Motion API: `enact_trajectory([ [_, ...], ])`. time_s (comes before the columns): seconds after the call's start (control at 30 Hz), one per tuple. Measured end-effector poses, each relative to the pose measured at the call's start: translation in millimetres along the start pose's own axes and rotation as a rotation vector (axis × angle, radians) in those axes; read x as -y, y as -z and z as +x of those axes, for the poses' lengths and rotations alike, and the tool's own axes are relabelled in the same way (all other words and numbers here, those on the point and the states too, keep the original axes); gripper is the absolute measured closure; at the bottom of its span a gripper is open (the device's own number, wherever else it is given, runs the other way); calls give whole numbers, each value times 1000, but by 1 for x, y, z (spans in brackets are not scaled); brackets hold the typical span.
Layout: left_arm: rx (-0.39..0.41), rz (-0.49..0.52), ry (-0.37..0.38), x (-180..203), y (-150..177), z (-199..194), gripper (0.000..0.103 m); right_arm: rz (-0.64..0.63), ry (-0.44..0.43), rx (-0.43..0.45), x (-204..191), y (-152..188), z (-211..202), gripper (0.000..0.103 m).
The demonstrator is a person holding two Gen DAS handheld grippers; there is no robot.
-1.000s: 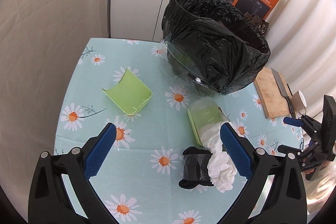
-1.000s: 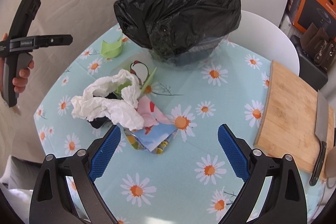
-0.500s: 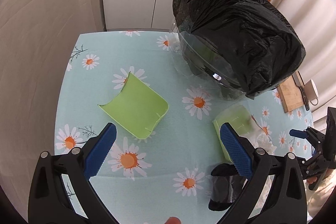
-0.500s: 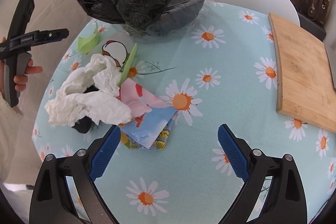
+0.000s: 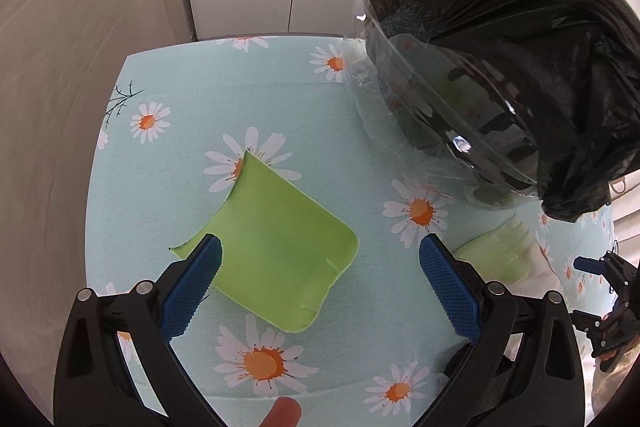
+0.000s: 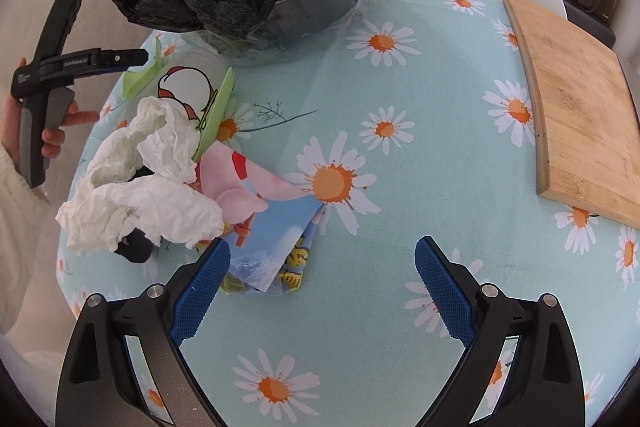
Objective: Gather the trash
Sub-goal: 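Close the left tool on the green tray while the right grasps the blue wrapper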
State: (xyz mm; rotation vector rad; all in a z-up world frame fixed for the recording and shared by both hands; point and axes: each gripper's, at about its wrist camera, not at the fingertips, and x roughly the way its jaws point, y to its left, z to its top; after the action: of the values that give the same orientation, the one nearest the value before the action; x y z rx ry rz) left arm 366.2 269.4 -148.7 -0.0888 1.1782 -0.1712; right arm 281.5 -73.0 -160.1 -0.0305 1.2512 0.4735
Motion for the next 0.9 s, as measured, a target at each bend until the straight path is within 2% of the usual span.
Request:
enact_trajectory([
  [0.33, -36, 0, -31, -11, -4, 23, 6, -89, -36, -30, -19, 8, 6, 14],
  [0.47, -65, 11, -82, -11, 0, 37, 6, -141, -44, -45, -30, 6, 14, 14],
  [0.53, -55, 30, -96, -9, 1, 38, 6, -172, -40, -45, -37, 5, 18, 17],
  [0.57, -55, 39, -102, -8, 2, 38, 7, -185, -38, -44, -40, 4, 20, 24],
  [0.6, -56, 50, -116, -5, 3, 39, 9, -199, -40, -48, -43, 3, 22, 40],
  [0.63, -57, 66, -132, -4, 3, 38, 15, -211, -43, -56, -45, 2, 24, 46],
  [0.67, -59, 82, -147, -1, 3, 37, 19, -222, -41, -61, -47, 1, 26, 46],
  [0.73, -67, 100, -157, -1, 2, 33, 33, -243, -30, -48, -51, -1, 25, 54],
  [0.8, -72, 109, -130, 3, 6, 28, 41, -237, -47, -46, -51, -1, 23, 56],
  [0.9, -81, 143, -142, 12, 11, 22, 52, -257, -45, -46, -48, 0, 19, 64],
])
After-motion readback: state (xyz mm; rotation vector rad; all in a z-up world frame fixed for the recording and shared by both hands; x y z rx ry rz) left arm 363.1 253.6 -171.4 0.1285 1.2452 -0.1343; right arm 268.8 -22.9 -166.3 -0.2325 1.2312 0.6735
